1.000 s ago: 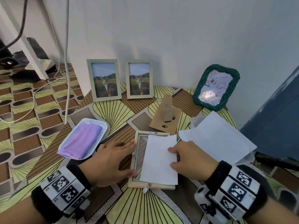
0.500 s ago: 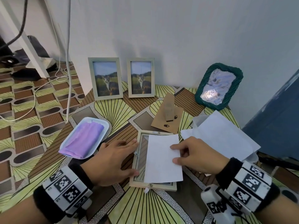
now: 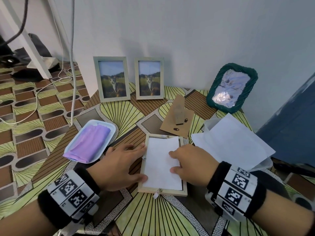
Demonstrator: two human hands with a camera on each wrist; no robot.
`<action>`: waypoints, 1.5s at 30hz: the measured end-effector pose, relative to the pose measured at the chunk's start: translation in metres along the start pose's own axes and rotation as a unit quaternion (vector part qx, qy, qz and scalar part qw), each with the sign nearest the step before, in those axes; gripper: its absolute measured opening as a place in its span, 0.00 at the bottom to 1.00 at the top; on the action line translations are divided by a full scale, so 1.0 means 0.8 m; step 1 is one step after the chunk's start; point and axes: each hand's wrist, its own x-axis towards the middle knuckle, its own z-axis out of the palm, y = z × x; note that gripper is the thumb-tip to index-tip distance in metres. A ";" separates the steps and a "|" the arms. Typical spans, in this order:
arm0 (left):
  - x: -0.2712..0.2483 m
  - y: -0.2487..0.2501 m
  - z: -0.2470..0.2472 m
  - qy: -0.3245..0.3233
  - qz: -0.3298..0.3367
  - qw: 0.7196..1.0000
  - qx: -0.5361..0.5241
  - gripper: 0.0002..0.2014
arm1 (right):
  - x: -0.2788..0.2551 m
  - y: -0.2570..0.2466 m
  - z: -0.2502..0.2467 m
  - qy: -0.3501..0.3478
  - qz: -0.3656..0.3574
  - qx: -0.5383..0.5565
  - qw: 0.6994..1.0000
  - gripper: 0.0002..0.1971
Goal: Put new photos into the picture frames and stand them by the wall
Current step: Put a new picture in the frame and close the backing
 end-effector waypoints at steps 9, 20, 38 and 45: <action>-0.001 0.000 0.000 0.010 -0.002 1.000 -0.003 0.47 | -0.005 0.000 0.000 0.041 -0.019 -0.092 0.995 0.25; 0.000 0.000 0.001 0.011 -0.003 1.000 -0.014 0.47 | -0.012 0.011 0.035 0.044 -0.048 -0.071 0.995 0.25; 0.000 -0.002 -0.007 0.025 -0.003 0.999 -0.025 0.37 | 0.078 0.022 -0.113 0.138 -0.003 -0.025 0.990 0.16; 0.000 -0.005 -0.004 0.034 0.007 0.999 -0.012 0.33 | 0.137 0.023 -0.121 -0.031 0.070 -0.169 0.983 0.21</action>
